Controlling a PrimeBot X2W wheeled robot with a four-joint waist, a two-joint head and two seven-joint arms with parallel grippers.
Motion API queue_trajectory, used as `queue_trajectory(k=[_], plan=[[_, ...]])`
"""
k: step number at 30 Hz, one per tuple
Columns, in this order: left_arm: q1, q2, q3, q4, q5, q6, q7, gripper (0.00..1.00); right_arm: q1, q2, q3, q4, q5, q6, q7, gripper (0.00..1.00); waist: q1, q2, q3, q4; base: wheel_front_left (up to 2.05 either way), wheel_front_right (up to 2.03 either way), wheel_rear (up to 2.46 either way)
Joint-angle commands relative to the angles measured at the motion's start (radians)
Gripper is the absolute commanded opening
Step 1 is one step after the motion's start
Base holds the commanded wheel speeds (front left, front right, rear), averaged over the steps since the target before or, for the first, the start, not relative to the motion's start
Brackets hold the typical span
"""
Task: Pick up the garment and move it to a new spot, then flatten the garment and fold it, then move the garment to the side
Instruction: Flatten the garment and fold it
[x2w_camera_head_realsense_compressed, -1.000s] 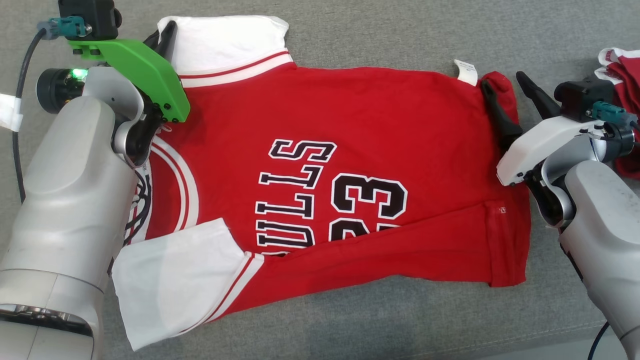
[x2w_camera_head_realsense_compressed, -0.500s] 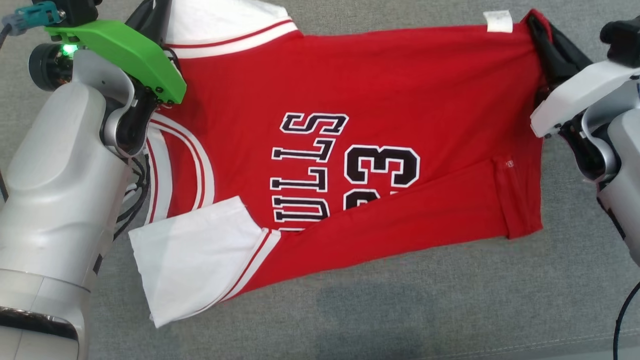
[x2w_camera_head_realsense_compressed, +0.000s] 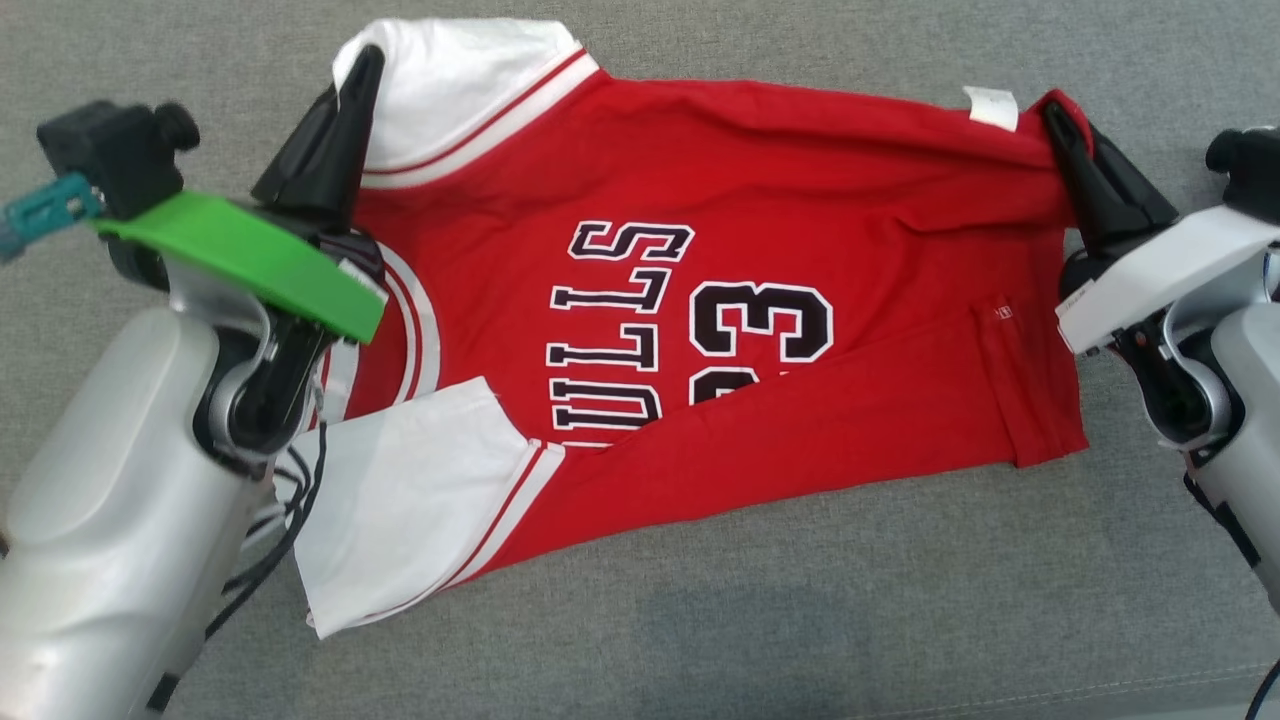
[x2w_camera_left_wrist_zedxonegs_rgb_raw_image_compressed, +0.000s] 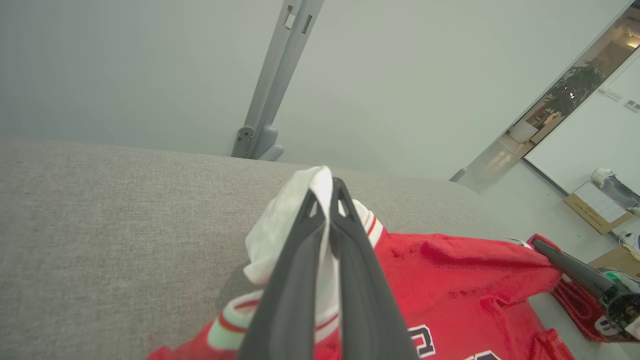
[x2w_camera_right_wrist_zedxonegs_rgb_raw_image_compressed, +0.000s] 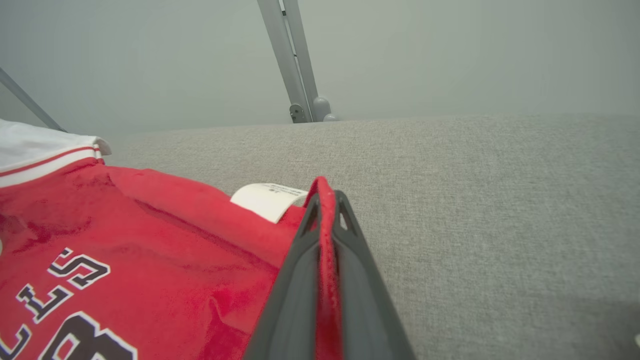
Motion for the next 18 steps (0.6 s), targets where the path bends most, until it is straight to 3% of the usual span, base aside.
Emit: queue_trajectory(k=[1, 9, 11, 13, 18], plan=[[0.072, 0.041, 0.004, -0.061, -0.021, -0.002, -0.022, 0.00, 0.052, -0.014, -0.011, -0.030, 0.019, -0.001, -0.014, 0.00, 0.0000, 0.0000, -0.001, 0.000, 0.00, 0.00, 0.00], [0.306, 0.123, 0.005, -0.293, -0.054, -0.002, -0.077, 0.00, 0.209, -0.022, -0.082, -0.094, 0.065, -0.001, -0.034, 0.00, 0.0000, 0.0000, -0.012, 0.014, 0.00, 0.00, 0.00], [0.393, 0.150, 0.004, -0.360, -0.066, 0.005, -0.087, 0.15, 0.267, -0.011, -0.103, -0.129, 0.081, -0.001, -0.036, 0.00, 0.0000, 0.0000, -0.017, 0.018, 0.00, 0.00, 0.00], [0.445, 0.160, 0.008, -0.398, -0.083, 0.006, -0.096, 0.09, 0.304, -0.004, -0.123, -0.147, 0.090, -0.001, -0.040, 0.00, 0.0000, 0.0000, -0.019, 0.019, 0.00, 0.00, 0.00], [0.551, 0.167, 0.017, -0.450, -0.136, 0.018, -0.107, 0.10, 0.373, 0.028, -0.144, -0.178, 0.080, -0.001, -0.029, 0.00, 0.0000, 0.0000, -0.014, 0.018, 0.00, 0.00, 0.00]])
